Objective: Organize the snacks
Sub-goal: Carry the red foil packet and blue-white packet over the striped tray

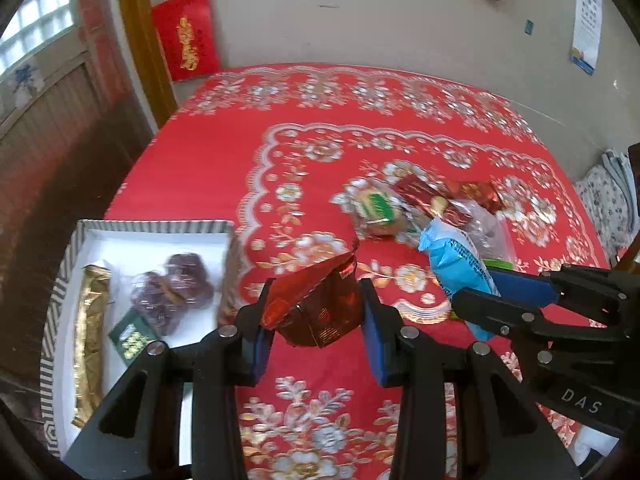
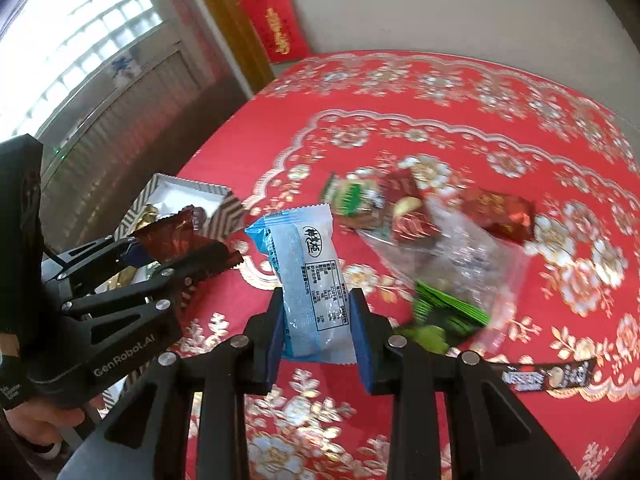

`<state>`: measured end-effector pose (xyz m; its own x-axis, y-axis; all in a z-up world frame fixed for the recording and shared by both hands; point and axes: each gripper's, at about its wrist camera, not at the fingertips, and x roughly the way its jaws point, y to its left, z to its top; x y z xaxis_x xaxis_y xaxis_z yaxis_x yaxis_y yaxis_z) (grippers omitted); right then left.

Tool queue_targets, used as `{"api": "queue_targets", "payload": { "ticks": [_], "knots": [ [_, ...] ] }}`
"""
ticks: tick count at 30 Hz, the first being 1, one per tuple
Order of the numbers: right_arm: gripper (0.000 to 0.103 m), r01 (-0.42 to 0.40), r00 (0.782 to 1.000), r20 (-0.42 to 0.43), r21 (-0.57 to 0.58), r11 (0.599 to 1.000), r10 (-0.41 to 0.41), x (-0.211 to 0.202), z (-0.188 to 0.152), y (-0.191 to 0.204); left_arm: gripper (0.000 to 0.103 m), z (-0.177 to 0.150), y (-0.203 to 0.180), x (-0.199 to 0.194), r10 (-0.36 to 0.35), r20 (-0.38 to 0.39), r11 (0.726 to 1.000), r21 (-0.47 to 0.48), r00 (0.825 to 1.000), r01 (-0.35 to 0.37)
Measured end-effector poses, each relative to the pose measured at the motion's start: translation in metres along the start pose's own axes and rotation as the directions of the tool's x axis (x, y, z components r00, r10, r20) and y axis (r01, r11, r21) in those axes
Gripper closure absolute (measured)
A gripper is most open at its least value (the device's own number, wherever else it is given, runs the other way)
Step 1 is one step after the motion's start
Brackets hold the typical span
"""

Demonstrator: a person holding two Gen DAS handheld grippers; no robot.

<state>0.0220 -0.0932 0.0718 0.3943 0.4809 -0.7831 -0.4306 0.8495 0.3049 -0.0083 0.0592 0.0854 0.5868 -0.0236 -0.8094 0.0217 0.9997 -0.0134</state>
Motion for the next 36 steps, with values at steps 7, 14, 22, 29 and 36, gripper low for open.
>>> {"api": "queue_targets", "payload": {
  "ticks": [7, 14, 22, 29, 36],
  "knots": [
    [0.072, -0.036, 0.999, -0.019, -0.062, 0.997, 0.035, 0.014, 0.015, 0.034, 0.062, -0.003, 0.039, -0.007, 0.047, 0.006, 0.997, -0.064, 0.999, -0.047],
    [0.072, -0.06, 0.998, -0.041, -0.118, 0.991, 0.055, 0.027, 0.029, 0.062, 0.062, -0.004, 0.067, -0.014, 0.083, 0.016, 0.99, -0.112, 0.996, -0.08],
    [0.072, -0.113, 0.992, -0.08, -0.186, 0.976, 0.1, 0.05, 0.043, 0.101, 0.062, -0.01, 0.102, -0.017, 0.128, 0.006, 0.978, -0.166, 0.992, -0.125],
    [0.072, -0.168, 0.982, -0.131, -0.251, 0.953, 0.139, 0.074, 0.052, 0.14, 0.062, -0.025, 0.137, -0.021, 0.175, -0.019, 0.959, -0.223, 0.984, -0.174],
    [0.072, -0.208, 0.968, -0.202, -0.295, 0.933, 0.153, 0.106, 0.05, 0.169, 0.062, -0.041, 0.165, -0.018, 0.207, -0.054, 0.941, -0.262, 0.977, -0.214]
  ]
}}
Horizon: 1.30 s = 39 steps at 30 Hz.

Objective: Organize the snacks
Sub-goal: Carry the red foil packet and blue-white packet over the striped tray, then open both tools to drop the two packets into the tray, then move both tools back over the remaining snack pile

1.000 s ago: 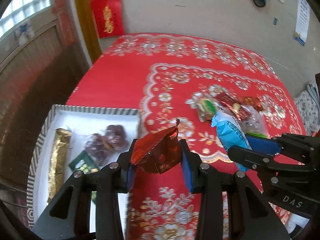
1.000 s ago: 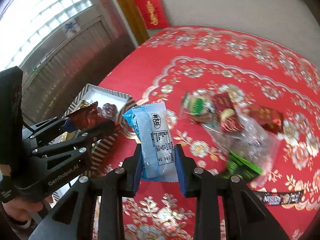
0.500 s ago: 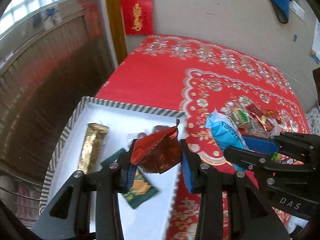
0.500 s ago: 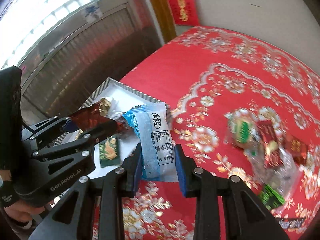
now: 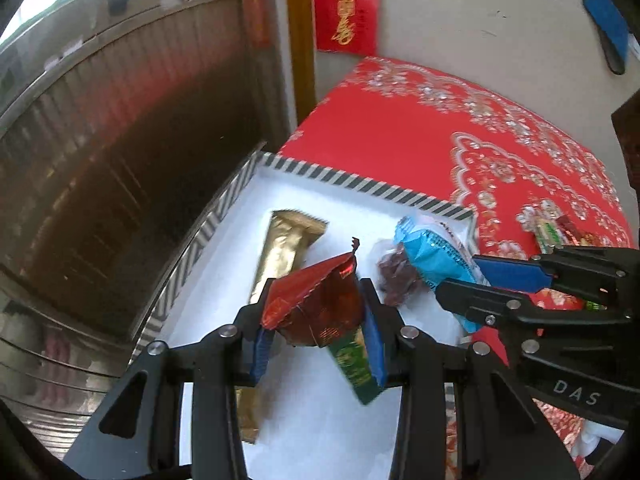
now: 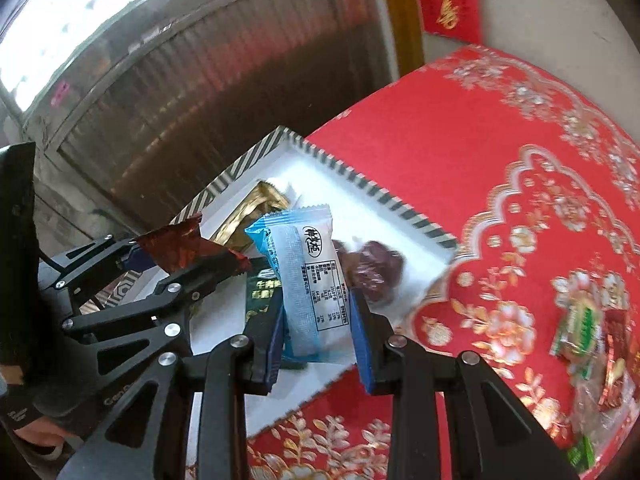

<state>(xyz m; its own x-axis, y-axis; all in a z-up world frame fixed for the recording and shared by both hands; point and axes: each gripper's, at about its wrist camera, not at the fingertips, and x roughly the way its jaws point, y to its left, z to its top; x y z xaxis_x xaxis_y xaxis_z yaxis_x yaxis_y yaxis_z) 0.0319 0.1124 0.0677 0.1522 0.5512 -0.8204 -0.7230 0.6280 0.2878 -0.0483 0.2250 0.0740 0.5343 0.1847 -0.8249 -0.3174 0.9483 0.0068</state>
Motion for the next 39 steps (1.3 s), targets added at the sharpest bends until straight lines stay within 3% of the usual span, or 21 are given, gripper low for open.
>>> {"api": "queue_targets", "payload": {
  "ticks": [12, 17, 19, 26, 28, 29, 39],
  "knots": [
    [0.071, -0.047, 0.996, -0.076, 0.01, 0.999, 0.047, 0.031, -0.008, 0.011, 0.062, -0.015, 0.018, 0.019, 0.032, -0.044, 0.999, -0.022, 0.999, -0.033],
    [0.051, -0.058, 0.996, -0.062, 0.017, 0.998, 0.058, 0.026, -0.009, 0.013, 0.062, -0.016, 0.023, 0.019, 0.039, -0.036, 0.999, -0.034, 0.999, -0.041],
    [0.049, -0.058, 0.997, -0.049, 0.022, 0.998, 0.059, 0.021, -0.012, 0.011, 0.06, -0.016, 0.024, 0.02, 0.046, -0.038, 0.998, -0.03, 0.998, -0.047],
    [0.048, -0.067, 0.998, 0.009, 0.035, 0.997, 0.067, -0.004, -0.023, -0.001, 0.037, -0.015, 0.017, 0.011, 0.069, -0.002, 0.997, -0.019, 0.998, -0.069],
    [0.041, -0.065, 0.998, 0.016, 0.029, 0.997, 0.065, -0.01, -0.027, -0.003, 0.029, -0.012, 0.012, 0.005, 0.073, 0.018, 0.997, -0.006, 0.997, -0.073],
    [0.036, -0.062, 0.998, 0.016, 0.025, 0.998, 0.062, -0.013, -0.029, -0.005, 0.028, -0.01, 0.009, 0.001, 0.072, 0.031, 0.997, 0.001, 0.997, -0.072],
    [0.036, 0.016, 0.998, 0.054, 0.108, 0.994, -0.021, -0.06, -0.073, -0.046, 0.022, 0.005, -0.051, -0.016, -0.028, 0.071, 0.995, 0.098, 0.997, 0.021]
  ]
}}
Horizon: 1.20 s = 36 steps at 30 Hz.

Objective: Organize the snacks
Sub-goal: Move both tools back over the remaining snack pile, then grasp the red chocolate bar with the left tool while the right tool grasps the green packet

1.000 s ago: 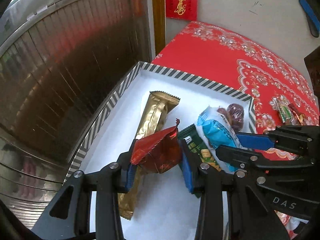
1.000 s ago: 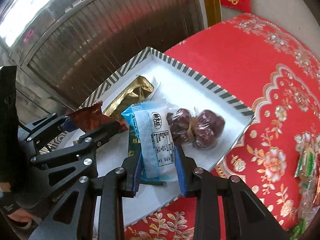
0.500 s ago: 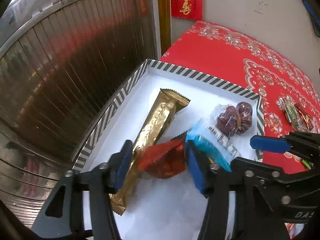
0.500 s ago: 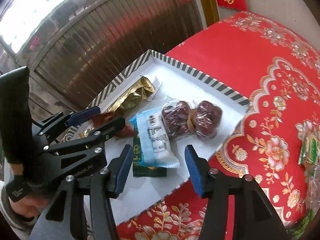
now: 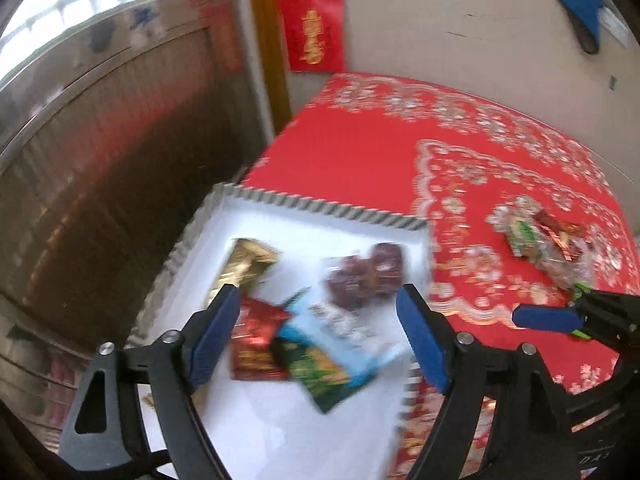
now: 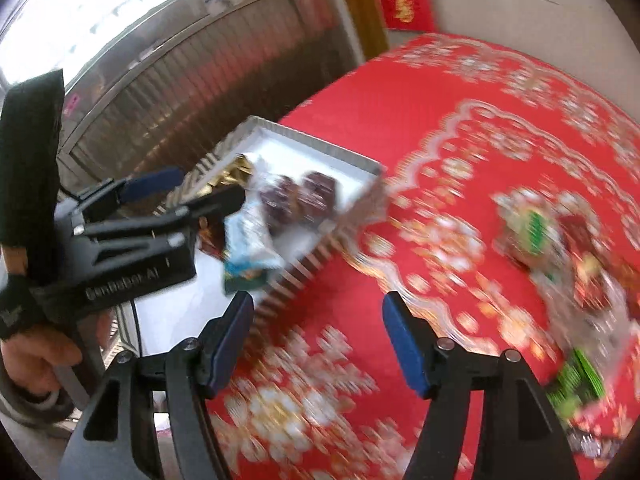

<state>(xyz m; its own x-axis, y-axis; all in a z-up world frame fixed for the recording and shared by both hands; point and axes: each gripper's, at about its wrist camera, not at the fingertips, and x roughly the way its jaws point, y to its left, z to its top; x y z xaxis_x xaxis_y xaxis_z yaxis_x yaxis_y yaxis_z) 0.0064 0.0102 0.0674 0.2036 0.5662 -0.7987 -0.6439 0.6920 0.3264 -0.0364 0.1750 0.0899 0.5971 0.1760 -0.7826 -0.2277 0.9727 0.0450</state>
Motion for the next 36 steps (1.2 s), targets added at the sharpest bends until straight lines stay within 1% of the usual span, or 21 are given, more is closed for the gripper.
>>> {"api": "queue_targets", "payload": {
  "ticks": [4, 8, 11, 14, 17, 19, 21, 24, 26, 30, 31, 32, 33, 34, 35, 36],
  "knots": [
    [0.036, 0.055, 0.998, 0.002, 0.084, 0.995, -0.055, -0.025, -0.028, -0.035, 0.022, 0.004, -0.035, 0.002, -0.063, -0.016, 0.997, 0.048, 0.998, 0.063],
    [0.036, 0.106, 0.994, -0.001, 0.186, 0.977, -0.107, -0.046, -0.055, -0.07, 0.022, 0.01, -0.075, 0.006, -0.124, -0.038, 0.988, 0.094, 0.992, 0.127],
    [0.036, 0.136, 0.99, 0.005, 0.266, 0.954, -0.142, -0.064, -0.08, -0.094, 0.022, 0.02, -0.101, 0.012, -0.177, -0.065, 0.98, 0.084, 0.982, 0.183],
    [0.036, 0.149, 0.987, 0.015, 0.309, 0.939, -0.161, -0.079, -0.096, -0.108, 0.022, 0.033, -0.131, 0.018, -0.23, -0.094, 0.969, 0.067, 0.969, 0.236],
    [0.036, 0.154, 0.985, 0.026, 0.342, 0.927, -0.173, -0.092, -0.111, -0.119, 0.021, 0.048, -0.164, 0.024, -0.265, -0.112, 0.959, 0.069, 0.958, 0.274],
    [0.036, 0.159, 0.983, 0.028, 0.36, 0.919, -0.182, -0.1, -0.12, -0.126, 0.018, 0.058, -0.186, 0.032, -0.269, -0.137, 0.957, 0.074, 0.953, 0.281],
    [0.036, 0.16, 0.982, 0.03, 0.377, 0.912, -0.184, -0.107, -0.128, -0.134, 0.018, 0.062, -0.2, 0.039, -0.291, -0.164, 0.951, 0.057, 0.943, 0.303],
    [0.036, 0.163, 0.981, 0.033, 0.397, 0.903, -0.191, -0.113, -0.138, -0.143, 0.018, 0.067, -0.218, 0.053, -0.309, -0.217, 0.949, -0.001, 0.926, 0.316],
    [0.036, 0.165, 0.98, 0.036, 0.412, 0.896, -0.197, -0.12, -0.145, -0.15, 0.018, 0.068, -0.225, 0.065, -0.326, -0.256, 0.945, -0.053, 0.91, 0.324],
    [0.036, 0.167, 0.977, 0.044, 0.436, 0.884, -0.207, -0.13, -0.155, -0.161, 0.018, 0.069, -0.235, 0.081, -0.334, -0.29, 0.943, -0.107, 0.897, 0.316],
    [0.036, 0.166, 0.977, 0.047, 0.442, 0.882, -0.207, -0.132, -0.158, -0.164, 0.02, 0.068, -0.236, 0.084, -0.346, -0.294, 0.938, -0.121, 0.891, 0.324],
    [0.036, 0.164, 0.977, 0.05, 0.448, 0.879, -0.208, -0.134, -0.16, -0.167, 0.021, 0.068, -0.237, 0.085, -0.347, -0.293, 0.938, -0.123, 0.891, 0.325],
    [0.036, 0.163, 0.977, 0.052, 0.452, 0.877, -0.208, -0.134, -0.161, -0.169, 0.034, 0.068, -0.239, 0.085, -0.34, -0.291, 0.94, -0.117, 0.894, 0.319],
    [0.036, 0.159, 0.977, 0.054, 0.457, 0.875, -0.205, -0.134, -0.162, -0.172, 0.05, 0.067, -0.242, 0.086, -0.337, -0.296, 0.942, -0.106, 0.894, 0.319],
    [0.036, 0.156, 0.978, 0.055, 0.46, 0.874, -0.204, -0.135, -0.163, -0.173, 0.057, 0.067, -0.244, 0.087, -0.338, -0.305, 0.941, -0.098, 0.89, 0.324],
    [0.036, 0.155, 0.978, 0.057, 0.461, 0.874, -0.203, -0.135, -0.163, -0.175, 0.07, 0.066, -0.246, 0.088, -0.338, -0.312, 0.941, -0.09, 0.888, 0.327]
  ]
}}
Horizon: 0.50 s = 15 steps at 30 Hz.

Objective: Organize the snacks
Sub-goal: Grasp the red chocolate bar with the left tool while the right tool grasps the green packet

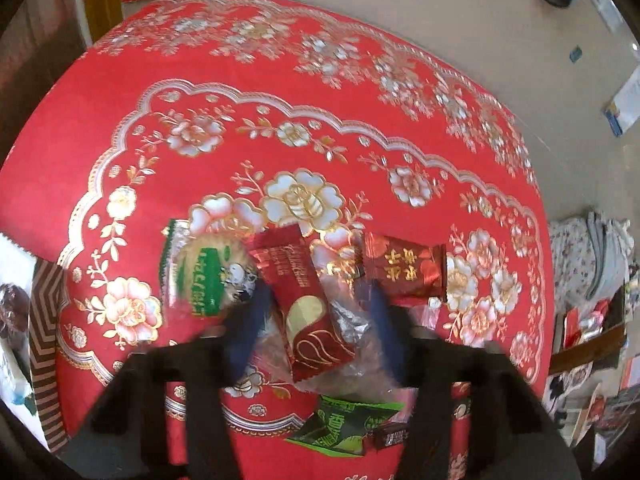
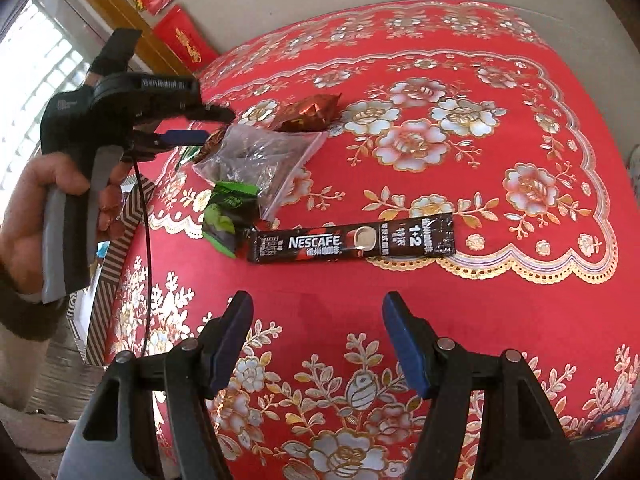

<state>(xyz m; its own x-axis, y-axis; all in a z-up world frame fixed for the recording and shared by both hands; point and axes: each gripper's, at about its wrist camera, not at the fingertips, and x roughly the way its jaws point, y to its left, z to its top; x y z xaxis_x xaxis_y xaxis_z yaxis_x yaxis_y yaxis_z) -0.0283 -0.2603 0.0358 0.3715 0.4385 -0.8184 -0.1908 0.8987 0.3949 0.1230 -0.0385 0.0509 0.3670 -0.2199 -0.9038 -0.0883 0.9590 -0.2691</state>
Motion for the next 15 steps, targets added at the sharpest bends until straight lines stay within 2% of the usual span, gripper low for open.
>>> {"api": "queue_targets", "payload": {
  "ticks": [1, 6, 10, 15],
  "knots": [
    [0.036, -0.004, 1.0, 0.001, -0.001, 1.0, 0.004, 0.0, 0.002, 0.0, 0.075, 0.002, 0.0, 0.001, -0.002, -0.002, 1.0, 0.005, 1.0, 0.002],
    [0.036, -0.026, 1.0, 0.016, -0.032, 0.999, 0.027, 0.006, 0.018, 0.014, 0.077, 0.0, 0.01, -0.006, -0.018, 0.031, 1.0, 0.001, 0.999, 0.018],
    [0.03, -0.049, 0.999, 0.019, -0.046, 0.998, 0.05, 0.019, 0.031, 0.036, 0.077, -0.007, 0.016, -0.023, -0.012, 0.069, 0.999, 0.031, 0.998, 0.01],
    [0.03, -0.063, 0.998, 0.001, -0.062, 0.996, 0.063, 0.041, 0.043, 0.064, 0.077, -0.024, 0.032, -0.044, 0.011, 0.095, 0.997, 0.071, 0.995, -0.018]
  ]
}}
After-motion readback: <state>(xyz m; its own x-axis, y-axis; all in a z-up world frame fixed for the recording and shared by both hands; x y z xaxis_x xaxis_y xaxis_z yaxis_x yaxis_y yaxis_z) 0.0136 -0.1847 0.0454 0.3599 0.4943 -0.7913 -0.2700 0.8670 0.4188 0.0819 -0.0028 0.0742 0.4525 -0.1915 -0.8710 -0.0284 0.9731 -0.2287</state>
